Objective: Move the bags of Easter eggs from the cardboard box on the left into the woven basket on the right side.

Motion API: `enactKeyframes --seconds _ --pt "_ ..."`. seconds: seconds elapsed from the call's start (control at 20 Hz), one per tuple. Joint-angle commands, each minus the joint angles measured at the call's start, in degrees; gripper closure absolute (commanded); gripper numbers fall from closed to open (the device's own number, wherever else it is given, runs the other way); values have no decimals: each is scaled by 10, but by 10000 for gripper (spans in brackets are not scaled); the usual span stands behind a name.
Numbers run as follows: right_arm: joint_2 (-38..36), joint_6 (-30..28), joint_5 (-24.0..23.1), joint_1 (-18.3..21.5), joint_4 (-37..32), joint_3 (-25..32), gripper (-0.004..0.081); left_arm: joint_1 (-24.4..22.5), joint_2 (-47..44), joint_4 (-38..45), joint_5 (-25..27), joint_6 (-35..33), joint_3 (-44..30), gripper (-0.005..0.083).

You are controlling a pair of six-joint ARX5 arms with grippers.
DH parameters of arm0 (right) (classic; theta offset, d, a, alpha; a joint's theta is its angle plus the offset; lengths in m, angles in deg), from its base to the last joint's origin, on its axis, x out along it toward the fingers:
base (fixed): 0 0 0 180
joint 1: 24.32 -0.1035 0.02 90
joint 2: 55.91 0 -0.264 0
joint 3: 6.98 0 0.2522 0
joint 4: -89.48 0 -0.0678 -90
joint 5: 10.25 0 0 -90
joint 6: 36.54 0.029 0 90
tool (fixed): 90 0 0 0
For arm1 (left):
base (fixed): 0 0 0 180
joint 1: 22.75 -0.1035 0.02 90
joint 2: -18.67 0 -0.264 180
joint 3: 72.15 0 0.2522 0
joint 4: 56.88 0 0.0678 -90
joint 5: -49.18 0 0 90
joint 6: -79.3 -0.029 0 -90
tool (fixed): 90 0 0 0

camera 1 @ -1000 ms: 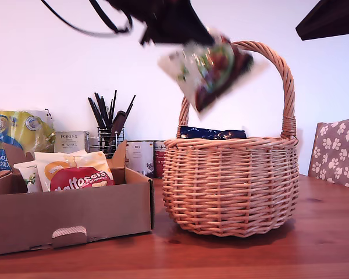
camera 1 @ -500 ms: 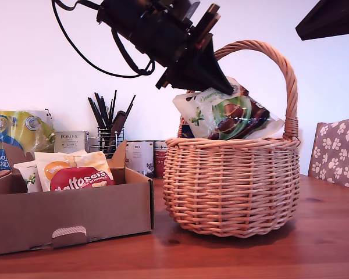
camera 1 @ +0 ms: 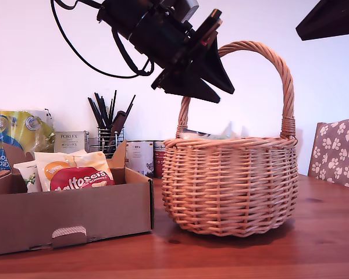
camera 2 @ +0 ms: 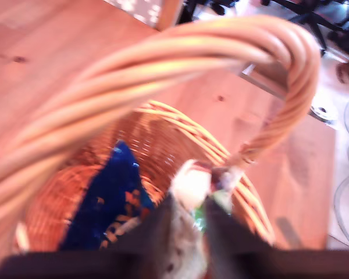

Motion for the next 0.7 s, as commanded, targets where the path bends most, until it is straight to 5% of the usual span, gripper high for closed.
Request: enactKeyframes --seconds 0.0,0.15,0.35,0.65 --pt "3 0 1 -2 -2 -6 783 3 1 6 27 1 7 399" --pt "3 0 1 -2 1 -6 783 3 -3 -11 64 -16 27 439" --pt "3 0 0 -2 3 -6 783 -11 -36 -92 71 -90 38 801" --pt "3 0 0 -2 2 -6 783 -67 -73 -204 89 -167 28 793"
